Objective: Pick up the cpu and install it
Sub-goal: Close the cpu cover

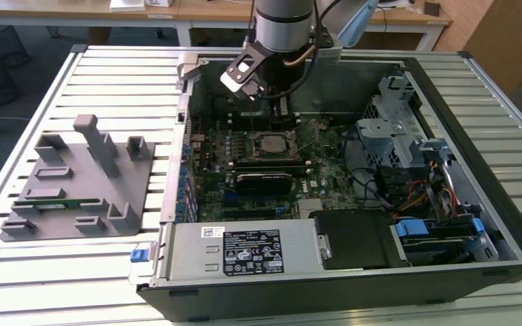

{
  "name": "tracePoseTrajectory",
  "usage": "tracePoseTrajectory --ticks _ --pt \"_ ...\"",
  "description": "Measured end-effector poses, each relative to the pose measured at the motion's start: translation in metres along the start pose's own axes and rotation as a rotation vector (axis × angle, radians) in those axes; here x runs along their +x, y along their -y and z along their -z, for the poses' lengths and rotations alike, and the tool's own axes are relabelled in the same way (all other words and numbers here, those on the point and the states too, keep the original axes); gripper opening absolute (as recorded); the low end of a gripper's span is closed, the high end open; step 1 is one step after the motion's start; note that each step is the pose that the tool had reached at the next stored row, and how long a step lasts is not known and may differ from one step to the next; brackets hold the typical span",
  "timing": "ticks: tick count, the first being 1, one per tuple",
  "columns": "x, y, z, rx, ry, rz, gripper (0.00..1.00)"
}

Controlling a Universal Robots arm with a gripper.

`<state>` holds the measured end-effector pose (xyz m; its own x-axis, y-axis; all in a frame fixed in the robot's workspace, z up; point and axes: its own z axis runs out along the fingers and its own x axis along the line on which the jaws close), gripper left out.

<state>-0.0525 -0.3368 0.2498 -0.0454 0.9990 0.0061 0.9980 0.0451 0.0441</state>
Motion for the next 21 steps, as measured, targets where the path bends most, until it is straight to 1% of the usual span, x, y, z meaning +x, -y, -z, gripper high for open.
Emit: tracePoseTrajectory --ticks 5,8,10,12,16,18,21 --pt "0.0001 -0.0006 0.0123 0.0012 0.0 0.0 0.11" --pt "0.0001 -0.0008 0.0182 0.0026 -0.0001 0.0 0.11" --pt "0.0 -0.0008 0.0183 0.0025 -0.0003 0.0 0.11" --pt "-0.0018 -0.0008 0.0184 0.0026 -0.0002 -0.001 0.11" --pt "-0.0094 -0.0006 0.0185 0.0028 0.0001 -0.005 0.11" --pt "-0.0106 -0.004 0.0182 0.0032 0.0 -0.005 0.11" --pt "-0.0112 -0.0162 0.0178 0.0042 0.0001 -0.005 0.11"
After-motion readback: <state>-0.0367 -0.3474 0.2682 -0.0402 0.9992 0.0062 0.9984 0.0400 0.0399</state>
